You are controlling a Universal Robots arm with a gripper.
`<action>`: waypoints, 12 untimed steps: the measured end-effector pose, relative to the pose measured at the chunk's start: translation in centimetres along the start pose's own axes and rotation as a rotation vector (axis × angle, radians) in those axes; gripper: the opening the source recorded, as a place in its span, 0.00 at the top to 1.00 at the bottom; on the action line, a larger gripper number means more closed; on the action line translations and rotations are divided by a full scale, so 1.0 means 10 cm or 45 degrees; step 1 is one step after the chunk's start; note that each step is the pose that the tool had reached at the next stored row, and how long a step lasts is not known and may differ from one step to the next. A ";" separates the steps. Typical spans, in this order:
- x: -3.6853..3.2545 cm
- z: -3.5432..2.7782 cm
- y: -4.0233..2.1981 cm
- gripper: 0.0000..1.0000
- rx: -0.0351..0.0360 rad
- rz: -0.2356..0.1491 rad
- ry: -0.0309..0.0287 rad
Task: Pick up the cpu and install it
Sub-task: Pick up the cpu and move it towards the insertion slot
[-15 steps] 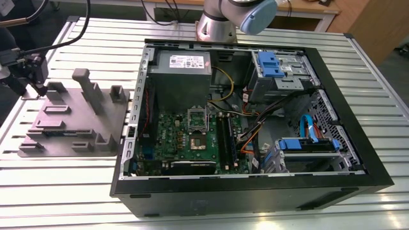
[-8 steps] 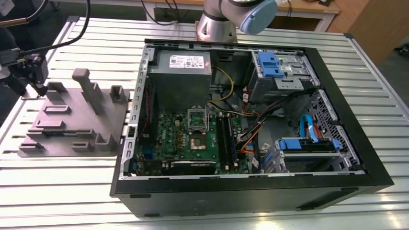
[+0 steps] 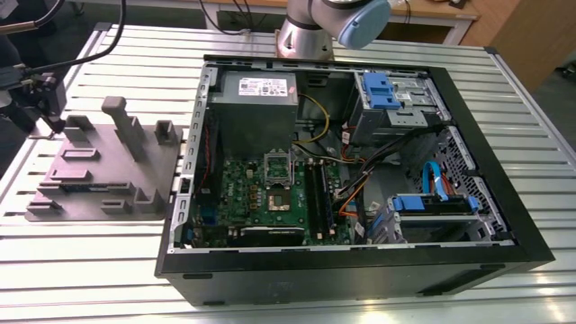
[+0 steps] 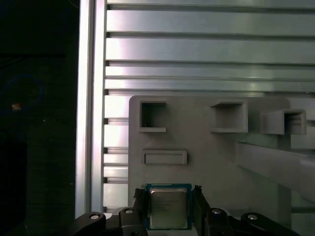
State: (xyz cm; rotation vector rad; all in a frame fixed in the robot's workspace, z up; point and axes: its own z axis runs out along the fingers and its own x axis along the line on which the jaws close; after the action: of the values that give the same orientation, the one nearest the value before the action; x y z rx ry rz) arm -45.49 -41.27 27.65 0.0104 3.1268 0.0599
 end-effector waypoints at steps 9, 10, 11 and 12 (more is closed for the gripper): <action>-0.001 -0.092 0.004 0.53 0.0000 0.000 0.0000; -0.002 -0.103 0.004 0.53 0.0000 0.000 0.0000; -0.002 -0.112 0.004 0.53 0.0001 0.000 0.0001; -0.002 -0.120 0.005 0.53 0.0000 0.000 0.0000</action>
State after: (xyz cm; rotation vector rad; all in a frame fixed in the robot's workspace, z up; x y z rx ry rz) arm -45.49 -41.26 28.85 0.0104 3.1268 0.0599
